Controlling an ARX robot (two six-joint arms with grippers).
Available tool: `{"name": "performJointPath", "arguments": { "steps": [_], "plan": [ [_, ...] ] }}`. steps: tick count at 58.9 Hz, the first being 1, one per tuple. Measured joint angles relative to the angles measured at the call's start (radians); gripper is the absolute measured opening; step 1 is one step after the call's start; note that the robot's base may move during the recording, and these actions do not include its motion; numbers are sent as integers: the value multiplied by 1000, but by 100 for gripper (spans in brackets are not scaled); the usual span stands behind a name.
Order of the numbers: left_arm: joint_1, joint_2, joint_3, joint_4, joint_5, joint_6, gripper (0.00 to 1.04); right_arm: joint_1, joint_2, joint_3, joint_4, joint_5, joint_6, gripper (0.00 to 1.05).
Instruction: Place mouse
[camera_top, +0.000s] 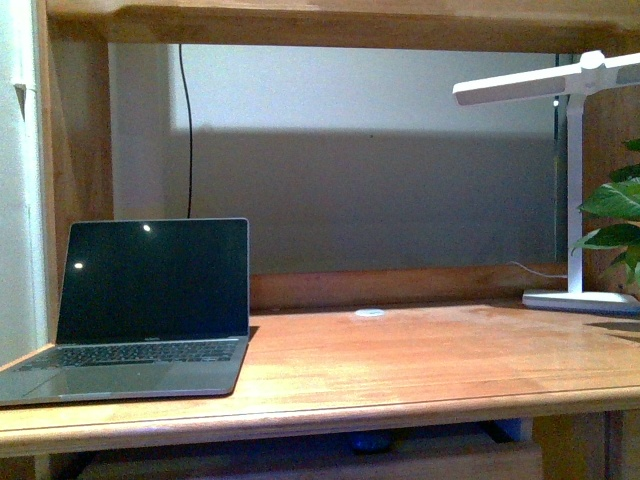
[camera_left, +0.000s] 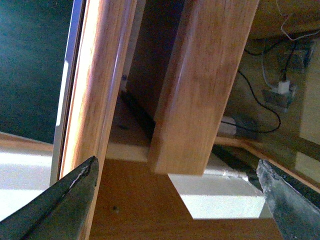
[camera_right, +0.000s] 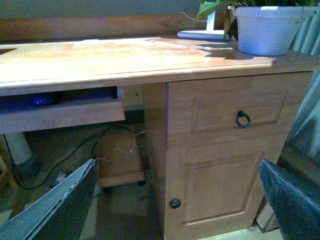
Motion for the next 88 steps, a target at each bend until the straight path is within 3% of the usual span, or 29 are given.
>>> {"name": "performJointPath", "arguments": {
  "steps": [37, 49, 62, 88],
  "plan": [
    [-54, 228, 312, -154, -4, 100, 97, 0, 0, 0, 0, 0, 0, 97],
    [-67, 204, 331, -331, -69, 81, 97, 0, 0, 0, 0, 0, 0, 97],
    [-130, 10, 270, -750, -91, -150, 97, 0, 0, 0, 0, 0, 0, 97],
    [-358, -282, 46, -928, 113, -712, 97, 0, 0, 0, 0, 0, 0, 97]
  ]
}}
